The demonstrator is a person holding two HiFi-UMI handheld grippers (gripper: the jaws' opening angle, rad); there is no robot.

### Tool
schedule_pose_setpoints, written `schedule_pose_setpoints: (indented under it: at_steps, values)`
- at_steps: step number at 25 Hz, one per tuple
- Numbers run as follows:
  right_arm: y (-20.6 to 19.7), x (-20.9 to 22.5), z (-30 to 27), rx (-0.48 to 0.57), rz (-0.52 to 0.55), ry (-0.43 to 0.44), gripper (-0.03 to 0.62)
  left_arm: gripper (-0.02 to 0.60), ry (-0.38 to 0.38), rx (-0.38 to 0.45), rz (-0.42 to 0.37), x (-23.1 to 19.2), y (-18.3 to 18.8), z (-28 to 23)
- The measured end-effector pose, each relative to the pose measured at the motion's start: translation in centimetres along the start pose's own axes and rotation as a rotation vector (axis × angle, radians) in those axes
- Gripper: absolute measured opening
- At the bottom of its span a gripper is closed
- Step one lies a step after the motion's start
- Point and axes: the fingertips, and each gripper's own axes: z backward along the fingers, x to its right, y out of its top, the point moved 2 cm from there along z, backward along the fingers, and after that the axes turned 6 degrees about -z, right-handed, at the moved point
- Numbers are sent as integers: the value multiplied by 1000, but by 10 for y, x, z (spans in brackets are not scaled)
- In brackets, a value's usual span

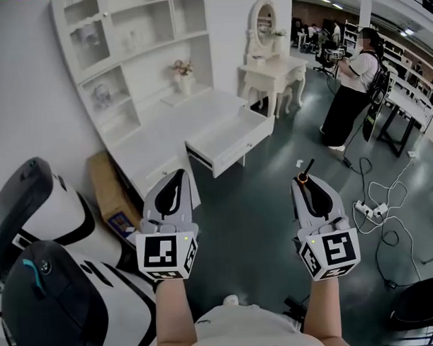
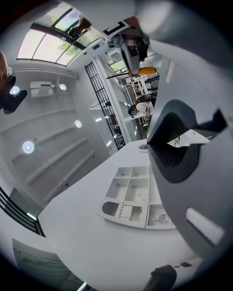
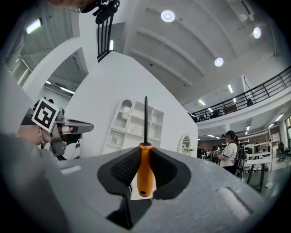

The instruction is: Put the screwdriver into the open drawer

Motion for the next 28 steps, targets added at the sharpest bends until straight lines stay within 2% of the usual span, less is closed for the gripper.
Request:
schedule_pose_setpoints:
  at_steps: [5, 18, 28]
  values:
    - [-5, -1, -29, 16, -68, -10, 73, 18, -23, -2, -9, -16, -12, -21]
    - [-19, -8, -81, -25, -35, -11, 74, 19, 1, -15, 59, -55, -47, -51]
    - [-43, 6, -129, -44, -47, 12, 74, 18, 13, -45, 52, -66, -73, -89]
